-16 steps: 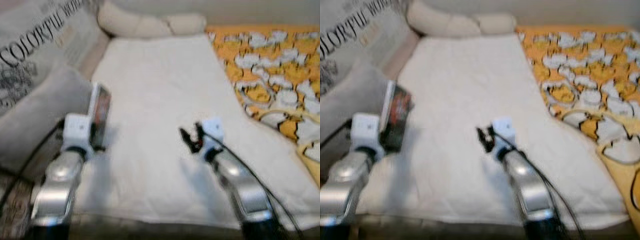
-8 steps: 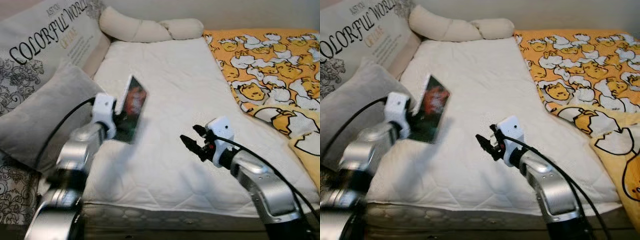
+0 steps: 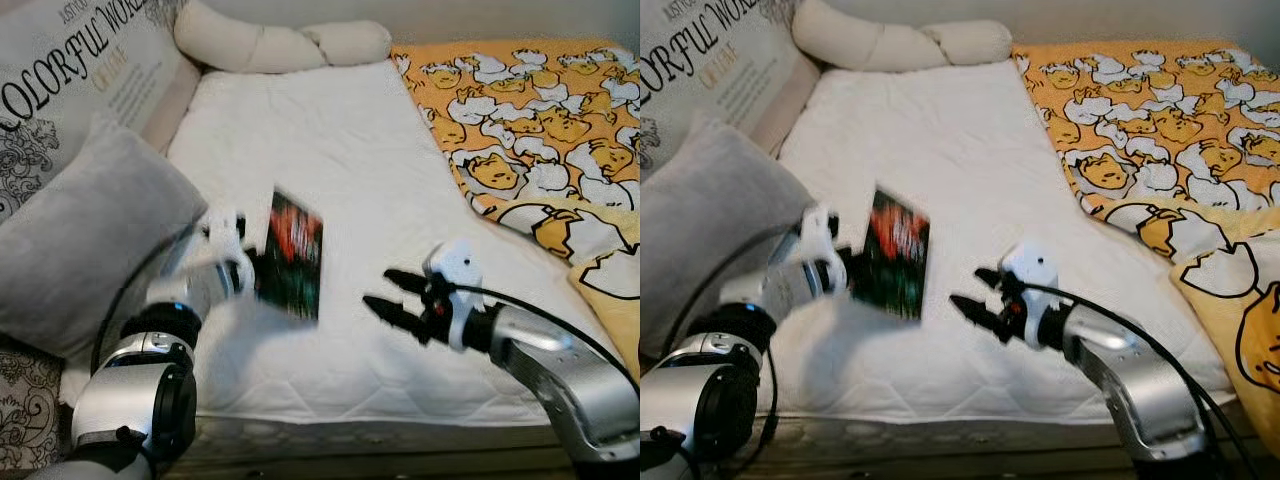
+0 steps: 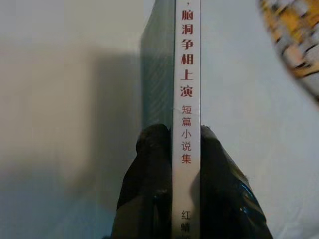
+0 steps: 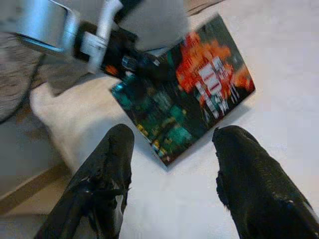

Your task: Clean up the room

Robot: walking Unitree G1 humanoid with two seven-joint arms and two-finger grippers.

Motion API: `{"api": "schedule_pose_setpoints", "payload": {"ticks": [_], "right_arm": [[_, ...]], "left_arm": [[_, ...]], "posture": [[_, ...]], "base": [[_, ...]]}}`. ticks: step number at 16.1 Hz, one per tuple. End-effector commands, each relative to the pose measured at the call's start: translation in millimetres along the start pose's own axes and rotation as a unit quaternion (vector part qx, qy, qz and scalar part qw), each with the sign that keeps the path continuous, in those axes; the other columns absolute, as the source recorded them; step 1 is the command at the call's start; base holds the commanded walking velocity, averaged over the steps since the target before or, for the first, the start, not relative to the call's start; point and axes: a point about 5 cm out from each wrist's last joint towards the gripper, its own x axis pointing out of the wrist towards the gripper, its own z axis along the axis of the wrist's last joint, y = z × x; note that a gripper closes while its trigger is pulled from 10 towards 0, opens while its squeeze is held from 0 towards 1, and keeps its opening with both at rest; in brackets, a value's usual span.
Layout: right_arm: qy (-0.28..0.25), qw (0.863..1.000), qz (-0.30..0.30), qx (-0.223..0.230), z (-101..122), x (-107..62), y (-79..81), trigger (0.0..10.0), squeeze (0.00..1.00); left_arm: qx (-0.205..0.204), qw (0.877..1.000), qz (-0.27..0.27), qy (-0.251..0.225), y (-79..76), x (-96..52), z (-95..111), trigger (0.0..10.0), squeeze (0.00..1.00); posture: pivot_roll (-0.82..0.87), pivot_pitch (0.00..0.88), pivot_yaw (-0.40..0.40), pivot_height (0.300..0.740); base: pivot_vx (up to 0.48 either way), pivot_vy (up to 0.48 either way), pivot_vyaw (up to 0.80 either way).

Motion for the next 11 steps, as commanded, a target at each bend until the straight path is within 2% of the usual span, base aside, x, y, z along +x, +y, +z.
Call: {"api": "schedule_pose_setpoints", "payload": {"ticks": [1,3,6,7,8,11], "right_arm": [[0.005,1.0,0.017,-0.001,2,-1.8,5.0,10.0,0.0],[0.015,1.0,0.018,0.002,1,-2.5,7.9,10.0,0.0],[0.023,1.0,0.021,0.006,1,-5.5,11.7,10.0,0.0],[0.028,0.999,0.023,0.006,1,-6.2,13.3,10.0,0.0],[0.031,0.999,0.024,0.006,1,-6.9,13.6,10.0,0.0],[0.037,0.999,0.029,0.007,1,-6.1,16.7,10.0,0.0]], "left_arm": [[-0.004,1.0,0.008,-0.02,0.7,-1.9,11,10.0,0.0],[-0.016,0.998,0.049,-0.026,15.9,-5.5,6,10.0,0.0],[0.02,0.994,0.097,-0.037,28.4,-11.1,11,10.0,0.0],[0.033,0.993,0.104,-0.041,30.9,-12.8,14,10.0,0.13],[0.045,0.992,0.107,-0.049,31.3,-13.3,16,10.0,1.0],[0.102,0.989,0.088,-0.061,22.8,-11.2,26,10.0,1.0]], "posture": [[-0.27,0.035,0.088,0.74],[-0.29,0.041,0.09,0.74],[-0.31,0.048,0.091,0.74],[-0.31,0.049,0.091,0.74],[-0.32,0.052,0.09,0.74],[-0.32,0.055,0.087,0.74]], "base": [[0.0,0.0,0.0],[0.0,0.0,0.0],[0.0,0.0,0.0],[0.0,0.0,0.0],[0.0,0.0,0.0],[0.0,0.0,0.0]]}}
